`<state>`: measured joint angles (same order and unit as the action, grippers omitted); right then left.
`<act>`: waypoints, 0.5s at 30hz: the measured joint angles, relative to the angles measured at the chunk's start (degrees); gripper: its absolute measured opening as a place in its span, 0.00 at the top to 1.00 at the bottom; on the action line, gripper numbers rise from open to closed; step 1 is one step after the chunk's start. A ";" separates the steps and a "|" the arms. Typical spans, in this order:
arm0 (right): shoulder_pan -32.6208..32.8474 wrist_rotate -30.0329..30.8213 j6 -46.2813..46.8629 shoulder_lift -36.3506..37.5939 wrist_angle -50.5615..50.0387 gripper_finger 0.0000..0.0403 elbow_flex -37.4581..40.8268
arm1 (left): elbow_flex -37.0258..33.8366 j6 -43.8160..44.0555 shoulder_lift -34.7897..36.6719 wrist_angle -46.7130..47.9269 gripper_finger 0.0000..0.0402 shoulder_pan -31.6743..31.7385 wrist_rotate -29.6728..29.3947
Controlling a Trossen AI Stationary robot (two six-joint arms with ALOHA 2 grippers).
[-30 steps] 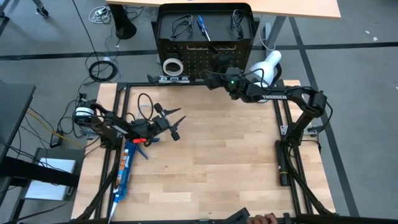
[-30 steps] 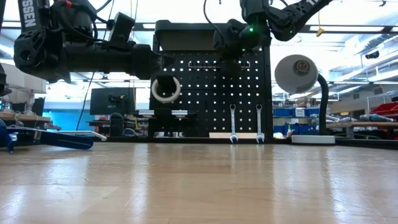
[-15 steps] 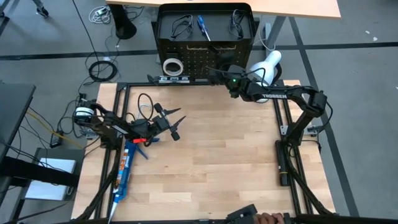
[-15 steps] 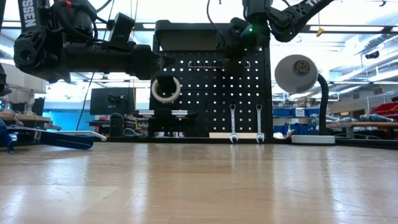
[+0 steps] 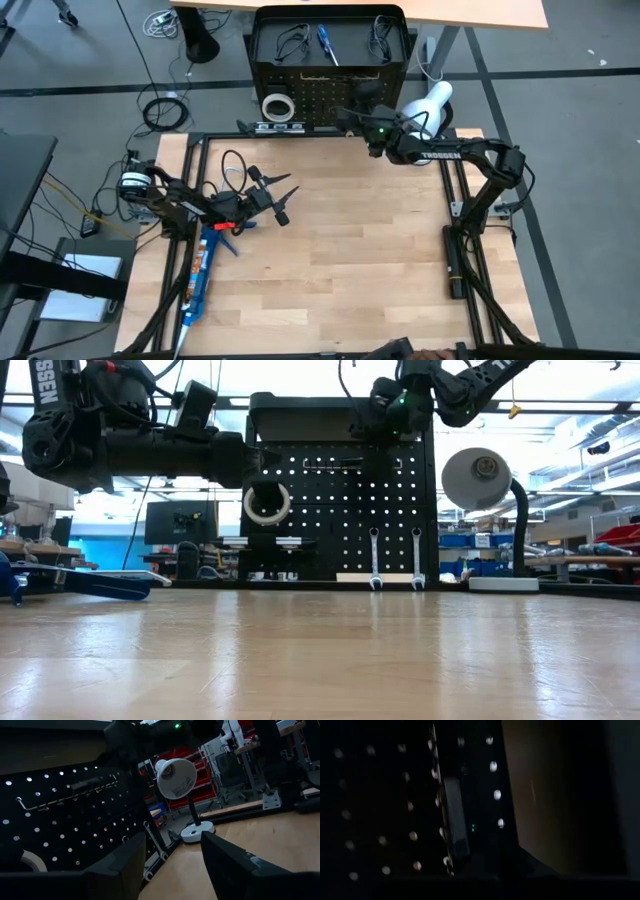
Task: Hang tools onto peg board
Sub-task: Hang the rectangular tool on the pegboard, then remove the right safety glasses from the top of the peg board
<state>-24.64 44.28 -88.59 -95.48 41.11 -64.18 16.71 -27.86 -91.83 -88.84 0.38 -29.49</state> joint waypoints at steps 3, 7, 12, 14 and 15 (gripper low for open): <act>2.11 -0.35 1.13 0.00 -1.20 0.99 0.00 | 0.00 0.00 0.00 0.00 0.51 0.00 0.02; 6.25 0.67 7.28 0.00 -4.02 0.98 0.00 | 0.00 0.00 0.00 0.02 0.51 0.00 0.02; 13.56 8.64 23.31 0.40 -5.32 0.98 0.00 | 0.00 -0.51 0.00 -0.12 0.51 -0.87 -0.20; 16.41 11.52 28.27 0.58 -5.29 0.98 0.00 | 0.00 -1.46 0.00 -0.38 0.51 -1.84 -0.18; 17.81 12.84 30.35 0.70 -5.38 0.98 0.00 | 0.00 -1.83 0.00 -0.43 0.51 -2.32 -0.16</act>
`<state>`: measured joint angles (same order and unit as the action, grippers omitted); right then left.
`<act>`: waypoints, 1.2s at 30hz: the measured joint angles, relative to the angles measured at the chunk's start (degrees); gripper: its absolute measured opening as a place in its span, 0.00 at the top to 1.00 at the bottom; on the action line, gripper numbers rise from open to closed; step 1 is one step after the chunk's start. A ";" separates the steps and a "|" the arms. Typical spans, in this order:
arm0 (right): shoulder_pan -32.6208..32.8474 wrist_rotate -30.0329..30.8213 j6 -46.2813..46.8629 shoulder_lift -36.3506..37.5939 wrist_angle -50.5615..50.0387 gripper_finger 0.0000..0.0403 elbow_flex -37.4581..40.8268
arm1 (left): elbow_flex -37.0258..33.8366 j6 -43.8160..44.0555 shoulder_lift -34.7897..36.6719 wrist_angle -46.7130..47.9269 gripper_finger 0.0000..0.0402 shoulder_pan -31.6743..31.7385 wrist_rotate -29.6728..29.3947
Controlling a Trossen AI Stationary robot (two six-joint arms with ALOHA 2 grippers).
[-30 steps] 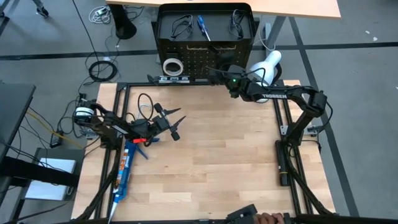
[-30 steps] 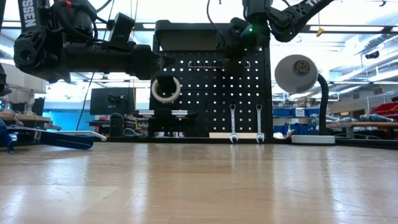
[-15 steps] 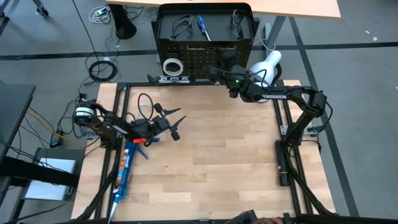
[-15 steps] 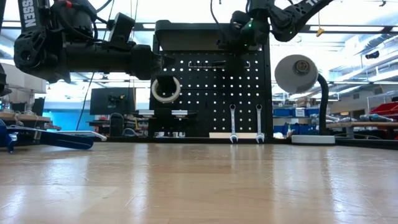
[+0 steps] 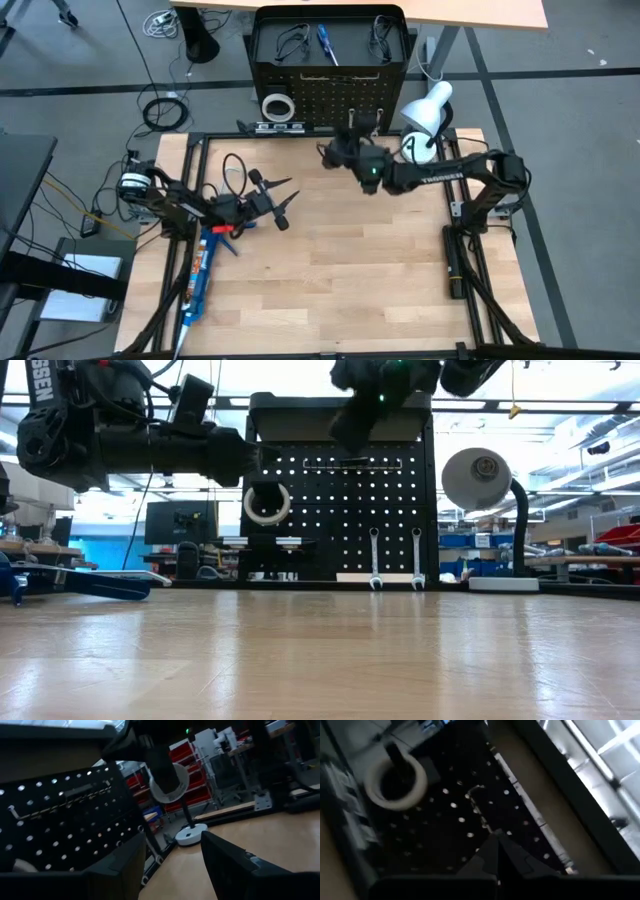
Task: Hang tools onto peg board
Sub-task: Remove the right safety glasses from the top of the peg board
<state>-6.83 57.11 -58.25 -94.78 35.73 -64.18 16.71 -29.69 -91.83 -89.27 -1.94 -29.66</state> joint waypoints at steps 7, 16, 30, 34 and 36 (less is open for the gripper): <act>10.84 -1.38 21.36 3.45 -23.36 0.98 0.00 | 1.28 0.55 5.47 6.38 0.55 -0.76 6.06; 15.40 -23.26 54.23 12.41 -57.56 0.97 0.00 | 8.82 11.11 19.10 42.97 0.67 -0.72 6.37; 19.80 -26.82 49.89 25.75 -38.43 0.97 19.83 | 14.58 17.09 22.45 55.76 0.71 -1.09 5.41; 19.49 -26.75 43.72 26.72 -24.48 0.97 25.13 | 14.83 15.10 22.42 55.65 0.71 -1.09 4.23; 19.52 -26.72 43.72 26.39 -20.47 0.97 26.61 | 14.87 15.14 22.17 55.26 0.71 -1.07 4.23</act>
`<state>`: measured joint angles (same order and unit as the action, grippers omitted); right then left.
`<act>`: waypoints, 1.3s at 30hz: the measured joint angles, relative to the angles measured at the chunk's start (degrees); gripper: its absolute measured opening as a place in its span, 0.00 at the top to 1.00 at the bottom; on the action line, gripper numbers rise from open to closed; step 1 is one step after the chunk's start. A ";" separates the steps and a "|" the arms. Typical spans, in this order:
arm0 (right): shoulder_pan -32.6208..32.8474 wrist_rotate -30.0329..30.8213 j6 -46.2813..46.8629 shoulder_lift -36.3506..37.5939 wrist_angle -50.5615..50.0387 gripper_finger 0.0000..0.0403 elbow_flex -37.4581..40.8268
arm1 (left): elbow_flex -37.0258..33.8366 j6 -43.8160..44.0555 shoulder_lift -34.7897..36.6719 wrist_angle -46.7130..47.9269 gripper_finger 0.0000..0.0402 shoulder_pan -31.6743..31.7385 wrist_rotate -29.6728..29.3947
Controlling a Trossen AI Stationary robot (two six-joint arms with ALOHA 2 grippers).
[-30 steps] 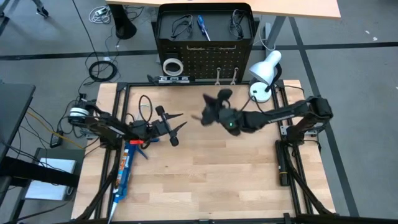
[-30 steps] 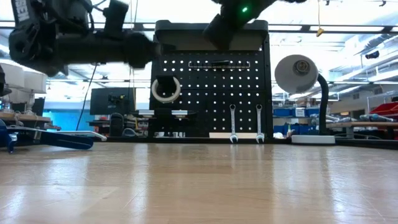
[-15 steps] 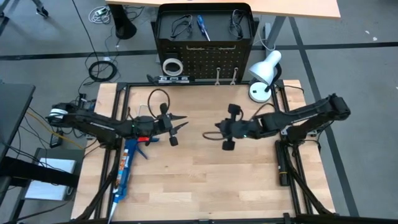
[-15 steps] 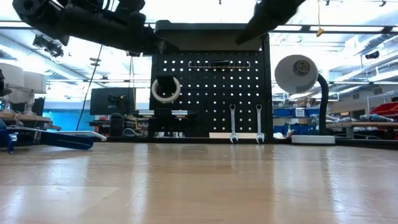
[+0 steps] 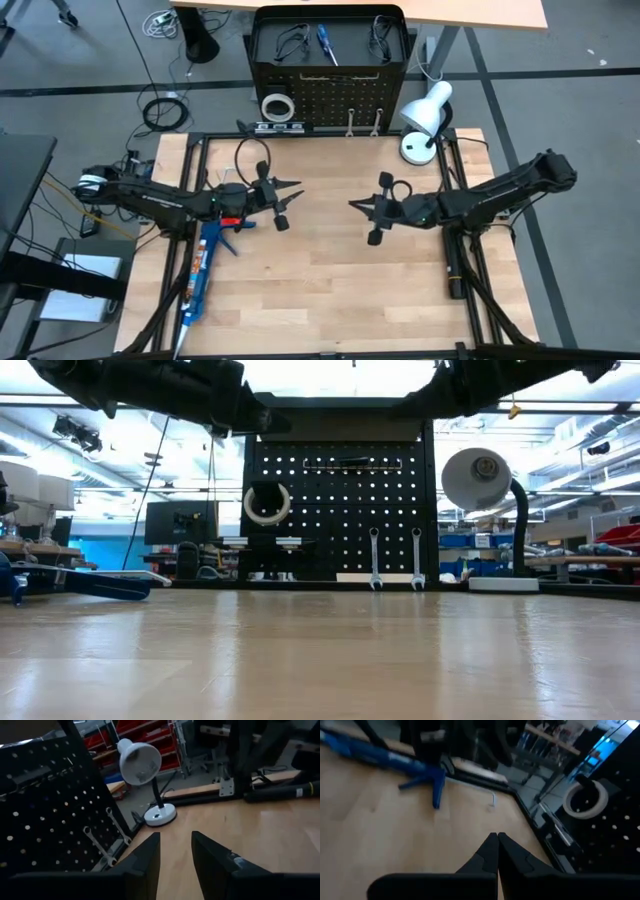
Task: Hang tools onto peg board
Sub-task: Remove the right safety glasses from the top of the peg board
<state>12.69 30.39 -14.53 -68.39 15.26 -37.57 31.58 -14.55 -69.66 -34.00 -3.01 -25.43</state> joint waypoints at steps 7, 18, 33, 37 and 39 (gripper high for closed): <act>0.39 -0.26 14.32 -2.47 -2.05 0.97 0.73 | -0.07 12.73 -0.84 -1.55 0.71 0.62 0.56; 0.11 0.08 22.86 -2.96 5.83 0.97 -2.21 | 0.64 28.59 -3.10 -2.63 0.71 1.55 -3.45; -0.97 3.61 20.09 -3.70 13.27 0.94 -2.63 | 5.65 27.64 -12.40 -5.87 0.71 5.18 16.27; -2.01 7.79 20.84 -3.55 11.98 0.93 -2.63 | 8.43 25.41 -13.00 -1.37 0.71 8.04 22.11; -2.41 8.41 21.50 -3.51 11.10 0.92 -2.63 | 8.78 24.25 -12.67 -0.88 0.71 9.21 24.67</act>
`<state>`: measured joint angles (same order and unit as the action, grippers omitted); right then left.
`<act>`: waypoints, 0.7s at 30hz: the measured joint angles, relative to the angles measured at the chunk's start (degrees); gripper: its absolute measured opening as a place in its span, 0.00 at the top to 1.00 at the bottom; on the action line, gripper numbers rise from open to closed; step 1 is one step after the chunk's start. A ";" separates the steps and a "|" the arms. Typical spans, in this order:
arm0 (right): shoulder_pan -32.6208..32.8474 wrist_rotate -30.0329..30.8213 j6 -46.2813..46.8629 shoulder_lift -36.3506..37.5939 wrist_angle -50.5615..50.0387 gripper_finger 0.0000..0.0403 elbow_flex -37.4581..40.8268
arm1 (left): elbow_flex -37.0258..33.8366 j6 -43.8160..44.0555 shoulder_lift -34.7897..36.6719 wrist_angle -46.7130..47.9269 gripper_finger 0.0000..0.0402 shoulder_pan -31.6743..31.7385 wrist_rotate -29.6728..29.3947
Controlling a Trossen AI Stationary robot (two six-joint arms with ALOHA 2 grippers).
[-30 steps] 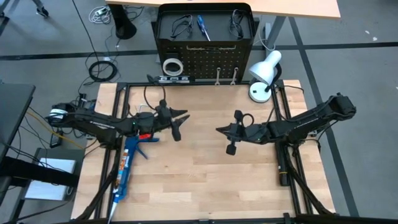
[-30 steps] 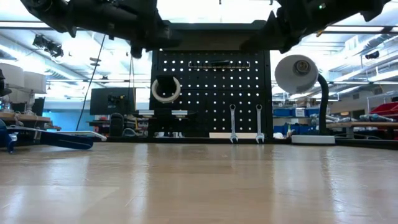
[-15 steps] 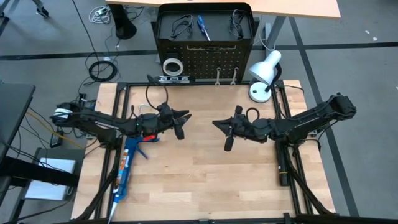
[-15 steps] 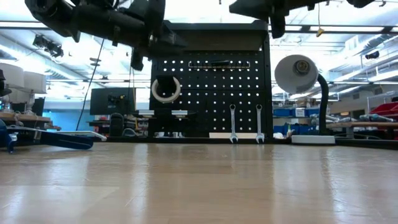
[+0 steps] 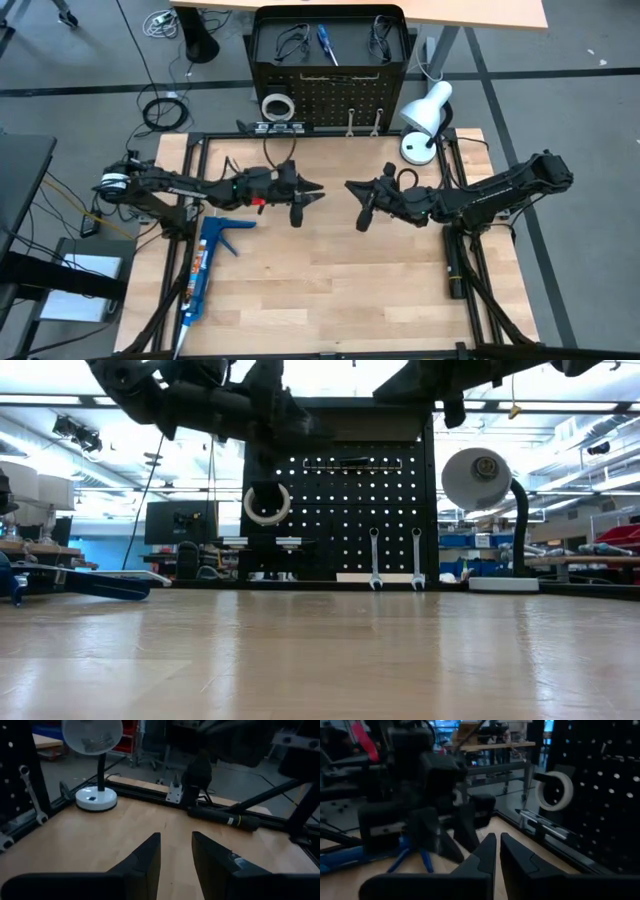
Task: Hang tools onto peg board
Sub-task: Remove the right safety glasses from the top of the peg board
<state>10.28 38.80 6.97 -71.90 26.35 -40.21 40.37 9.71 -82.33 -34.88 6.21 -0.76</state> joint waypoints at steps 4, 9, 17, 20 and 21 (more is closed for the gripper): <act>-0.34 0.40 1.88 0.00 -1.96 0.92 0.00 | 0.12 -2.10 0.81 -0.59 0.71 0.65 2.28; -0.35 0.65 5.51 0.00 -2.05 0.92 0.00 | -0.76 -2.16 0.27 -0.48 0.71 0.13 3.75; -0.37 2.73 11.47 0.00 -2.04 0.93 0.00 | -3.74 -1.57 0.20 -5.45 0.71 -0.33 1.95; -0.37 3.21 11.23 0.01 -2.08 0.93 0.00 | -3.81 -1.59 0.22 -7.54 0.71 -0.34 1.87; -0.37 3.64 11.03 0.00 -2.13 0.93 0.00 | -3.85 -1.60 0.22 -7.71 0.71 -0.38 1.86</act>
<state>9.90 42.44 18.00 -71.90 24.23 -40.21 36.51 8.11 -82.11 -42.59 5.82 1.10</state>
